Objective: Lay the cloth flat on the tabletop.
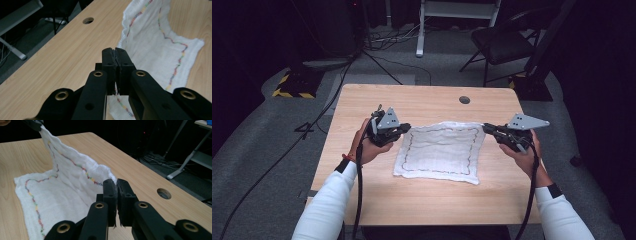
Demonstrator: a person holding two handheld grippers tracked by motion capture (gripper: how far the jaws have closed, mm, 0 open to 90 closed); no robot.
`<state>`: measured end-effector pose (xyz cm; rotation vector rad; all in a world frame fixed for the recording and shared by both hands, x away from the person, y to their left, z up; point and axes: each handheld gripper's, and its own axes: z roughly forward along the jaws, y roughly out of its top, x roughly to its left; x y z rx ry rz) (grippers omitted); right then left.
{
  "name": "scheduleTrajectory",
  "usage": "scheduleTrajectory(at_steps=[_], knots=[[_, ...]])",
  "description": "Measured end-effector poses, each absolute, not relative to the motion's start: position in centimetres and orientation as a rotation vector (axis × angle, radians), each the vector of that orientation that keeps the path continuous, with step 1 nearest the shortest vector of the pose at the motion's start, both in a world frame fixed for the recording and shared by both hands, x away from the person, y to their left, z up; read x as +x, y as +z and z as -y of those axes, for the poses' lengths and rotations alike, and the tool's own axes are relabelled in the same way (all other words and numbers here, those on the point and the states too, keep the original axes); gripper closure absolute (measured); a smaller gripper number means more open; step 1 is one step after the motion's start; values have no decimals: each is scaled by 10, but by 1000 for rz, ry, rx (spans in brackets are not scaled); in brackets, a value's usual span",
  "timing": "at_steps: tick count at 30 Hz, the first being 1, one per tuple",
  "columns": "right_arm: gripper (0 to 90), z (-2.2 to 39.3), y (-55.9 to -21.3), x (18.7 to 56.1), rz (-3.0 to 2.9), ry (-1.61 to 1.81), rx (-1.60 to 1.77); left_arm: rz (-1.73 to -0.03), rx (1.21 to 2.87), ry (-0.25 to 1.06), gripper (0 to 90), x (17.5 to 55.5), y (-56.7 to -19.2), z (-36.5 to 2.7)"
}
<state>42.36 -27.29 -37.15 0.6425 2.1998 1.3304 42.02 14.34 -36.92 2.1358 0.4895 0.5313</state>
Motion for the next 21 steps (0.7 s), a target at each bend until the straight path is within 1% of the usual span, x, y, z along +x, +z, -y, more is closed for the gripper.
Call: scheduleTrajectory(at_steps=[7,11,16,21], knots=[[864,285,-358,404,-2179,1353,621,-431,2121,556,869,395,-351,-142],[864,287,-352,395,-2166,1360,599,-423,2113,568,869,388,-347,-143],[864,286,-346,391,-2145,1374,582,-426,2087,578,868,387,-341,-145],[864,284,-339,399,-2124,1356,594,-457,2051,579,868,402,-336,-148]])
